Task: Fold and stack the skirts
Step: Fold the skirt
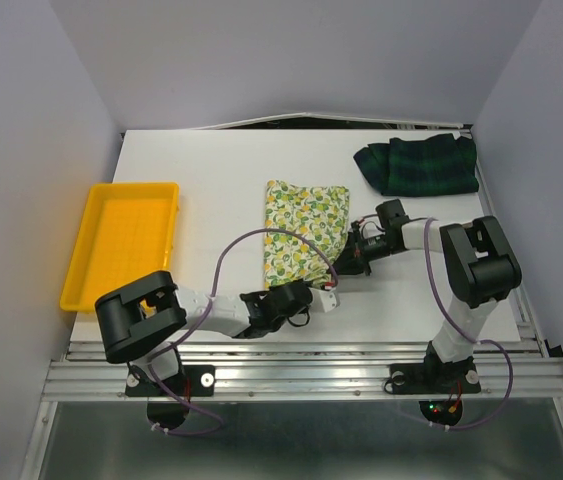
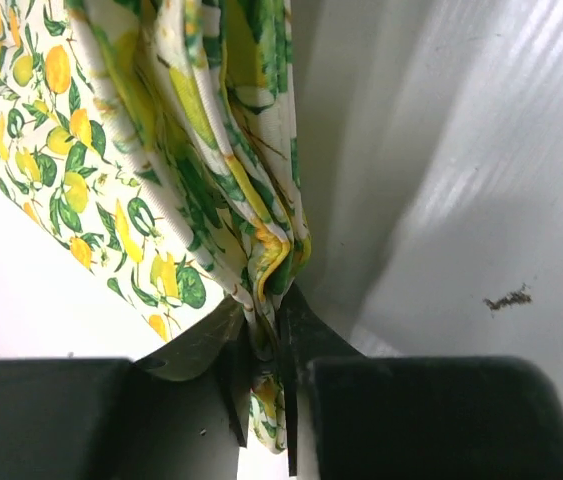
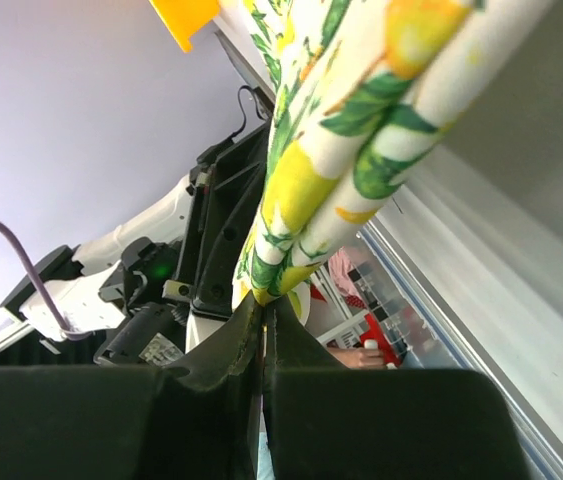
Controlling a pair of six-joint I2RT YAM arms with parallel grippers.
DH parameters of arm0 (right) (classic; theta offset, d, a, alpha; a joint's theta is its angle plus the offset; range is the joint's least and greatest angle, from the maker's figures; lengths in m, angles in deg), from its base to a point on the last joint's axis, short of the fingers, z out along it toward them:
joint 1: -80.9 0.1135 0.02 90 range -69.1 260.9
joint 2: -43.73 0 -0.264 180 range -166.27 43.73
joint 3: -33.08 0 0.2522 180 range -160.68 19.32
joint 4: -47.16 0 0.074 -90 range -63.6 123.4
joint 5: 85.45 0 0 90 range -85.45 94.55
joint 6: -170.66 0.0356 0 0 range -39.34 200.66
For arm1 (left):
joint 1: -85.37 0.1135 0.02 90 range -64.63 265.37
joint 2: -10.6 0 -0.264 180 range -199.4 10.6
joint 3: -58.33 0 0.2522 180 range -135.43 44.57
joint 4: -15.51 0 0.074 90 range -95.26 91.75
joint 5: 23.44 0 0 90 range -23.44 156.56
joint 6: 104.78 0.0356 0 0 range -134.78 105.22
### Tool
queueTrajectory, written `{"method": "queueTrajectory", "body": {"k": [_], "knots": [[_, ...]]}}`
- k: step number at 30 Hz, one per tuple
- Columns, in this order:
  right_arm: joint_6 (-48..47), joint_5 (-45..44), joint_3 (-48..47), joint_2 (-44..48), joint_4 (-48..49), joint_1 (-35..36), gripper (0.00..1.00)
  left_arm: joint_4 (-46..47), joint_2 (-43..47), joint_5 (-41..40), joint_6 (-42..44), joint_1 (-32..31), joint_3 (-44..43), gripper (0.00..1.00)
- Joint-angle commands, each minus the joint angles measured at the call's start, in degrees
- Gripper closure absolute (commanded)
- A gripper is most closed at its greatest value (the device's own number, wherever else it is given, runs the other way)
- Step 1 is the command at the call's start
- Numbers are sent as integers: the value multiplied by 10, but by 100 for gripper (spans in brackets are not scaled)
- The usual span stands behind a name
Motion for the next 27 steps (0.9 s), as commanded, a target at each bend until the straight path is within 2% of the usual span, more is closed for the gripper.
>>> {"method": "queueTrajectory", "body": {"k": [1,3,4,6,7,8,9,12,15,22,27], "knots": [[-9,-6,11,30,12,-4,99,-77,45,32,13,-1,-24,94],[-15,-4,10,32,9,-4,99,-104,41,45,13,-2,-36,100],[-26,-4,4,32,2,-4,91,-128,39,52,19,-2,-44,100],[-123,-6,-17,28,-44,-18,60,-151,35,73,25,-2,-49,100],[-173,-27,-60,14,-135,-24,38,-175,34,82,28,-1,-55,100],[-279,-48,-92,5,-191,-35,30,-190,33,102,27,-2,-61,100],[-326,-92,-126,-8,-296,-35,25,-220,32,112,23,-2,-66,100],[-442,-162,-265,-64,-423,-47,24,-283,25,145,6,-3,-98,100],[-464,-219,-376,-85,-437,-52,24,-362,19,166,-8,-4,-139,100],[-440,-307,-582,-147,-327,-39,25,-444,15,180,-13,-25,-170,100],[-478,-367,-620,-191,-241,-24,28,-470,8,204,-26,-28,-190,100]]}}
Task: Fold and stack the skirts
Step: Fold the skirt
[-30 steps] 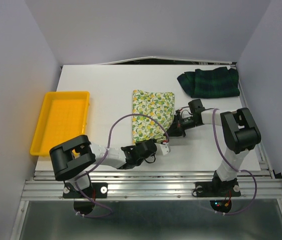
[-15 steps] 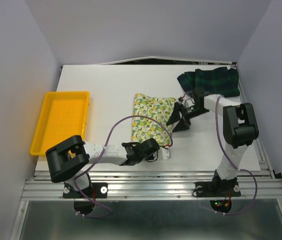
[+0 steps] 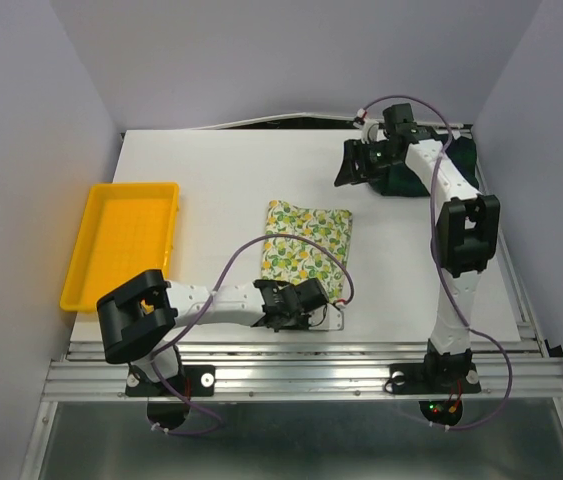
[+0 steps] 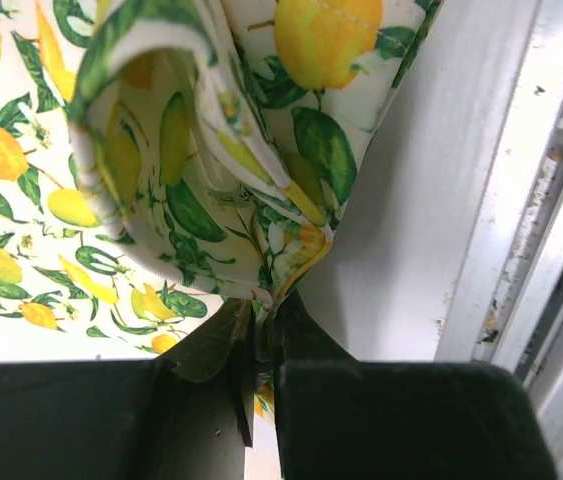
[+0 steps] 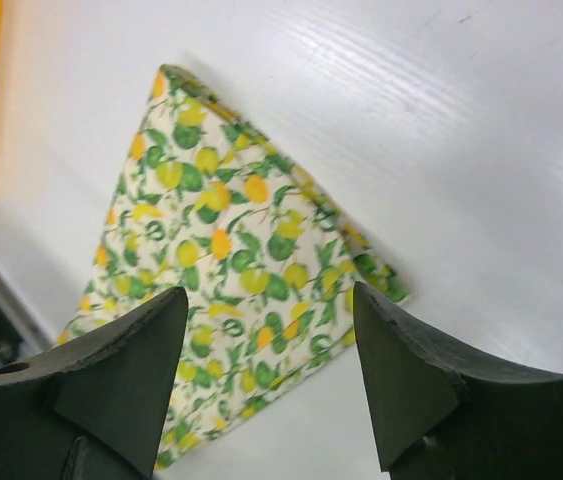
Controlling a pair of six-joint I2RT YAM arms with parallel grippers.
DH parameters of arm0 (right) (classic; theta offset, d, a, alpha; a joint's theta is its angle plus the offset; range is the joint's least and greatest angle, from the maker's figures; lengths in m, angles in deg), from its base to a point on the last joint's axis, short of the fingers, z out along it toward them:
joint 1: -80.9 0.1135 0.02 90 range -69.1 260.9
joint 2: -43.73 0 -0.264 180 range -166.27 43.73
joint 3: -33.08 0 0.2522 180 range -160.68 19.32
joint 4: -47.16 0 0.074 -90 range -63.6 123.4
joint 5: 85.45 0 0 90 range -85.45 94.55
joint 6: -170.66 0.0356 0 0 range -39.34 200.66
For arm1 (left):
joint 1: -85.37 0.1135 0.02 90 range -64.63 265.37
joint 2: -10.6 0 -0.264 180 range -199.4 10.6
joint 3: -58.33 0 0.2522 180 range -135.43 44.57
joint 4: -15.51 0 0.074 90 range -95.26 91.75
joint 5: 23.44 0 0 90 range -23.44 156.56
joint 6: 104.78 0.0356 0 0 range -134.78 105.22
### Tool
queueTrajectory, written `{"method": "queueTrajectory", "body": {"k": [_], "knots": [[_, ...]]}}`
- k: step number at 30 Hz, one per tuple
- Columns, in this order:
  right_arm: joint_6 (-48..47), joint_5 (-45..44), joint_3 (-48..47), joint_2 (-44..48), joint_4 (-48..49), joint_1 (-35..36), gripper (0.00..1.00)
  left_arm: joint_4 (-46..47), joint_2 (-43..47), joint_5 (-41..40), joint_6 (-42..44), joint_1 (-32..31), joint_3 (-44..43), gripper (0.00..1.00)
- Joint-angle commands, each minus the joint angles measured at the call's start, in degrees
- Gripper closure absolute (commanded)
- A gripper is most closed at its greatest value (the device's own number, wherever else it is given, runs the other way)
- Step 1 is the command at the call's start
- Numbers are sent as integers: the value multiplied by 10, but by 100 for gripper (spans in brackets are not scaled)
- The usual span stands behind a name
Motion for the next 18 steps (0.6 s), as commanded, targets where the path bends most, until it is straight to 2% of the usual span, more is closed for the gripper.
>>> {"method": "queueTrajectory", "body": {"k": [1,7,18], "knots": [[-51,-87,-14,-39,84,24,29,-55,-2,30,-17,-4,-33,100],[-101,-107,19,-55,157,53,37,-76,-2,53,-20,-5,-49,100],[-159,-86,84,-79,175,94,54,-128,5,88,-10,-5,-96,100]]}}
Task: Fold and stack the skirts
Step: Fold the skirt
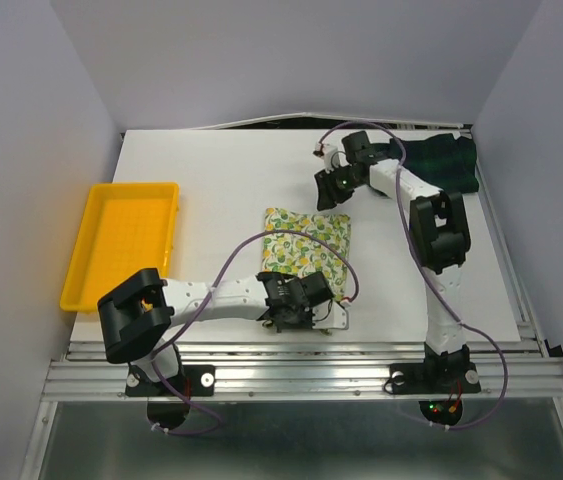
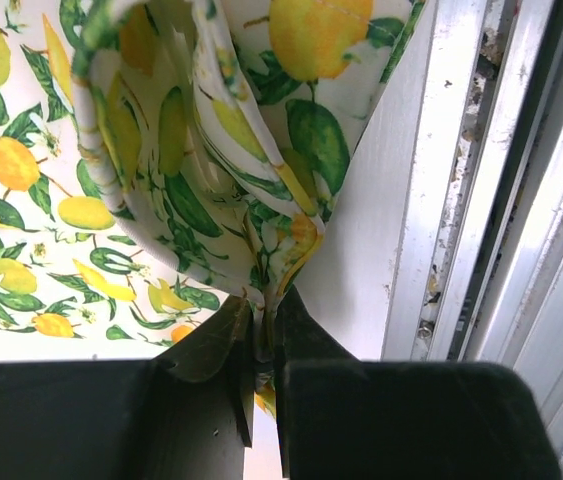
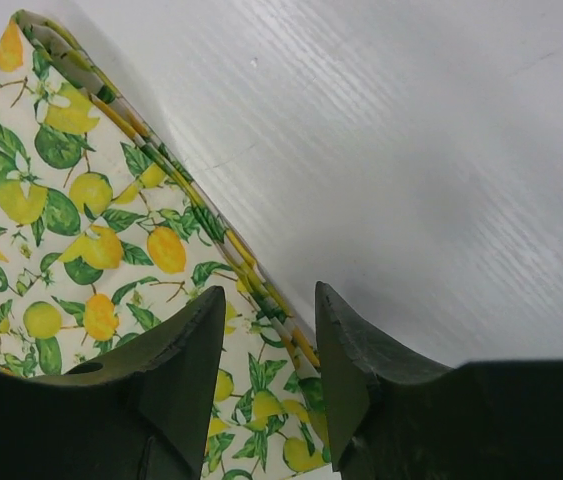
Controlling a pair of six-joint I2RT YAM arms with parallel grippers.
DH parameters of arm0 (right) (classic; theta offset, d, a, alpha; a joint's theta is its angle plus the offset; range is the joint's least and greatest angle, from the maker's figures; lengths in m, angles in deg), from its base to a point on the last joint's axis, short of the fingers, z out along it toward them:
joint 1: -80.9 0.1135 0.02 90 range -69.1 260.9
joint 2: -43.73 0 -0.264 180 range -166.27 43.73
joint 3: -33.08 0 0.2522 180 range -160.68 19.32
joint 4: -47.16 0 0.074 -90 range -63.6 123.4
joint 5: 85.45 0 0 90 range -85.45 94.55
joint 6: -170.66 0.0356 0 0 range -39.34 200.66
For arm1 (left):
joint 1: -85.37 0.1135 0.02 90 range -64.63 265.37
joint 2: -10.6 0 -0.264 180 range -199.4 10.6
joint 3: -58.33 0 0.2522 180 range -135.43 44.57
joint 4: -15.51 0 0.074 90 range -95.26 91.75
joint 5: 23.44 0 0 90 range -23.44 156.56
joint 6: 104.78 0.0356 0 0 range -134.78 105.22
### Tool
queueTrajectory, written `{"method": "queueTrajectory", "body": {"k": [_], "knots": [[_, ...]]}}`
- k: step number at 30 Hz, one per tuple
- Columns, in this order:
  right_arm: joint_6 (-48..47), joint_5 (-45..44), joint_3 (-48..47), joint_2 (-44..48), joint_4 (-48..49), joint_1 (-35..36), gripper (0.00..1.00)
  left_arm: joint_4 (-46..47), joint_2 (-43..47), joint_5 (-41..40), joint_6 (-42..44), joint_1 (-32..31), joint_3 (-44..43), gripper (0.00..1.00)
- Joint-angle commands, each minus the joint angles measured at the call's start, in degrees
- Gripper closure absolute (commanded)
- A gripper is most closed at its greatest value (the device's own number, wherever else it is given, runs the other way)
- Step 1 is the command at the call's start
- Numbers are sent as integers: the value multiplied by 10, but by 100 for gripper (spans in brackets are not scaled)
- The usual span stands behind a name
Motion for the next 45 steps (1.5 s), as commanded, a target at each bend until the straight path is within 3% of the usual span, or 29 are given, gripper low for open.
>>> {"method": "queueTrajectory", "body": {"k": [1,16,25,34,45], "knots": [[-37,25,38,-5,31,9,57,-54,12,33,7,-3,-49,100],[-83,116,170,42,18,72,83,-217,-9,129,87,24,-195,99],[-70,152,239,84,35,110,84,-289,-47,139,145,77,-297,96],[-51,182,283,104,52,127,85,-277,-83,105,194,147,-325,96],[-47,190,284,90,54,127,85,-156,-83,32,199,179,-238,95]]}}
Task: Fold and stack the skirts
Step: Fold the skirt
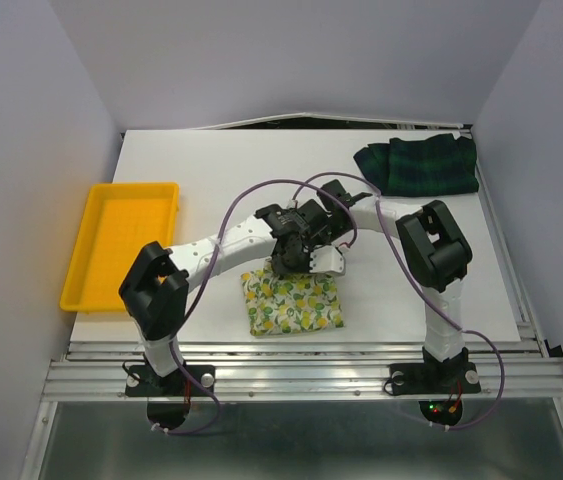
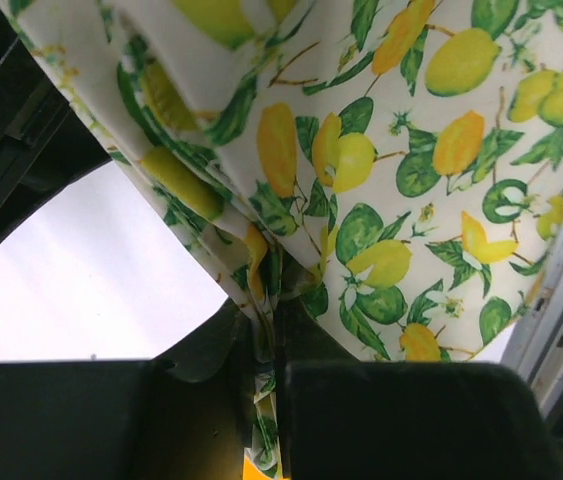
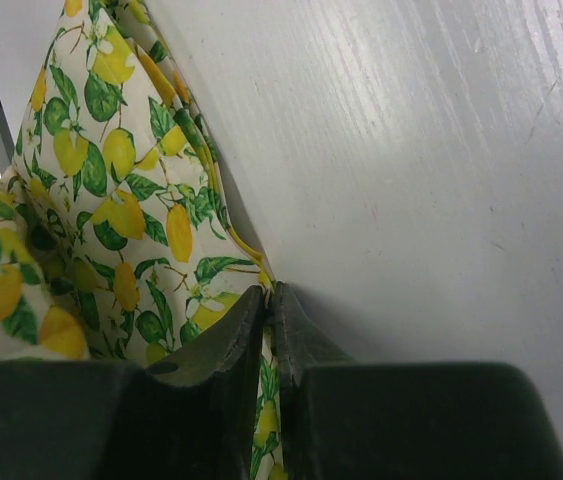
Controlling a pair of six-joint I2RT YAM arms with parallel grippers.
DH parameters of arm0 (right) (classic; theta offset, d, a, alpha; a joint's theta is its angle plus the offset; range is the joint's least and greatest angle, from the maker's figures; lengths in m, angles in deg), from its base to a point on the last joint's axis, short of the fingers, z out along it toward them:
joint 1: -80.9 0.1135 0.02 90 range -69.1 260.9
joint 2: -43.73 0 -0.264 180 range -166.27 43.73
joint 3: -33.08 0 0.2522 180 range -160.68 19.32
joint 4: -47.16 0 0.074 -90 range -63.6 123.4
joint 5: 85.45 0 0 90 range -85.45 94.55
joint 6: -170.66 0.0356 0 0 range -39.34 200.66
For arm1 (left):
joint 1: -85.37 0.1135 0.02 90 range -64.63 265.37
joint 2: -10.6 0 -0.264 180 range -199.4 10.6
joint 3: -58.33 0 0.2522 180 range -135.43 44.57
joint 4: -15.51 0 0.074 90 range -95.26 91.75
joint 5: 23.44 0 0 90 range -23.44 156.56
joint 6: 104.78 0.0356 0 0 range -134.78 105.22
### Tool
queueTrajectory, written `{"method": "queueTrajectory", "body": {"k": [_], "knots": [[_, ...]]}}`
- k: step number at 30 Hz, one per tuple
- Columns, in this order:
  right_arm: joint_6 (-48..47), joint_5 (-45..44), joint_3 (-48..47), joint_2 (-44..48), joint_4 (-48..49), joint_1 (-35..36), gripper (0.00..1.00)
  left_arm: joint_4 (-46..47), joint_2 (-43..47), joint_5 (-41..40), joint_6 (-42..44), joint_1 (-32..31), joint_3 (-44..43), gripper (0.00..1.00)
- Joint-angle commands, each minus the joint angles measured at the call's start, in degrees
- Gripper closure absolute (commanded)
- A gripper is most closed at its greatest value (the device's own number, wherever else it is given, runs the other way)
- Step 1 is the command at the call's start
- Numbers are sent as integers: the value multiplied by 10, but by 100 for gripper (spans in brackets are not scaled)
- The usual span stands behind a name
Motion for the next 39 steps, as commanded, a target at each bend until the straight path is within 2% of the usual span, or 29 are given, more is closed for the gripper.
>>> {"method": "queueTrajectory", "body": {"k": [1,5,10,14,16,17,18,24,30,33,39], "knots": [[-2,-1,15,1,6,8,85,72,22,-46,11,6,43,95],[-1,-2,13,-3,6,8,85,119,30,-54,12,6,81,87],[1,-6,12,-8,6,8,85,207,48,-107,2,6,130,83],[-2,-12,12,-13,6,8,85,248,64,-123,-3,6,155,77],[-3,-15,11,-15,4,8,85,260,77,-125,-4,6,162,60],[-3,-16,11,-15,3,8,85,265,83,-125,-7,6,164,58],[-4,-17,10,-16,3,8,85,270,100,-128,-10,6,167,52],[-10,-28,8,-18,-1,8,85,285,193,-123,-20,7,183,41],[-12,-41,-3,-19,-9,8,85,266,248,-83,-76,12,215,44],[-10,-47,-15,-21,-16,3,85,267,255,-19,-114,12,239,47],[1,-63,-41,-30,-28,-8,86,290,193,52,-159,12,269,57]]}}
